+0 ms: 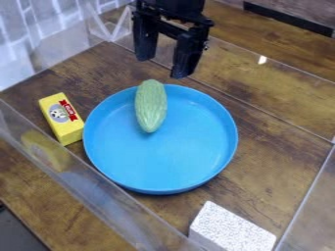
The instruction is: Put the green object in the blue tray
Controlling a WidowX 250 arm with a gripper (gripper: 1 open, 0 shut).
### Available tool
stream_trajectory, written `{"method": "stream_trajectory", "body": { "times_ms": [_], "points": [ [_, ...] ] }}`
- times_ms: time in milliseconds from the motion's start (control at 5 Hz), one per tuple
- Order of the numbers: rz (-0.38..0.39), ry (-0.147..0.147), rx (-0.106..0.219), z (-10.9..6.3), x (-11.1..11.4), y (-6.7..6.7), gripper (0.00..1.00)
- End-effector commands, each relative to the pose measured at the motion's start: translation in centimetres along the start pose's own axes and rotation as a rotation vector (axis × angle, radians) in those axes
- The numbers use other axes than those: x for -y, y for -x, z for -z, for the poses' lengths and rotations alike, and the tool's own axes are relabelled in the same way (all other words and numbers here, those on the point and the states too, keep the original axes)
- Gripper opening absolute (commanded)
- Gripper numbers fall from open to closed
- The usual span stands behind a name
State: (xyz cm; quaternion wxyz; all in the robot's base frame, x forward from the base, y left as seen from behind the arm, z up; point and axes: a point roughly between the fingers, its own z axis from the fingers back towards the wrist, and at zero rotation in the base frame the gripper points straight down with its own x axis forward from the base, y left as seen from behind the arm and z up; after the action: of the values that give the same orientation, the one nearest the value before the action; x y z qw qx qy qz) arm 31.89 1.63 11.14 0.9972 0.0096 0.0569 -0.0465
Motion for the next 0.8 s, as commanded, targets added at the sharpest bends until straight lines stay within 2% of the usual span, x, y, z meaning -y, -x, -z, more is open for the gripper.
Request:
{"method": "stream_trajectory", "body": {
  "times_ms": [0, 400, 600],
  "points": [
    [-0.022, -0.007, 0.051, -1.42, -1.24, -0.74, 1.00],
    [-0.017, -0.006, 0.038, -1.04, -1.85, -1.17, 1.00],
    [-0.009, -0.004, 0.042, -0.96, -1.95, -1.40, 1.00]
  ]
}}
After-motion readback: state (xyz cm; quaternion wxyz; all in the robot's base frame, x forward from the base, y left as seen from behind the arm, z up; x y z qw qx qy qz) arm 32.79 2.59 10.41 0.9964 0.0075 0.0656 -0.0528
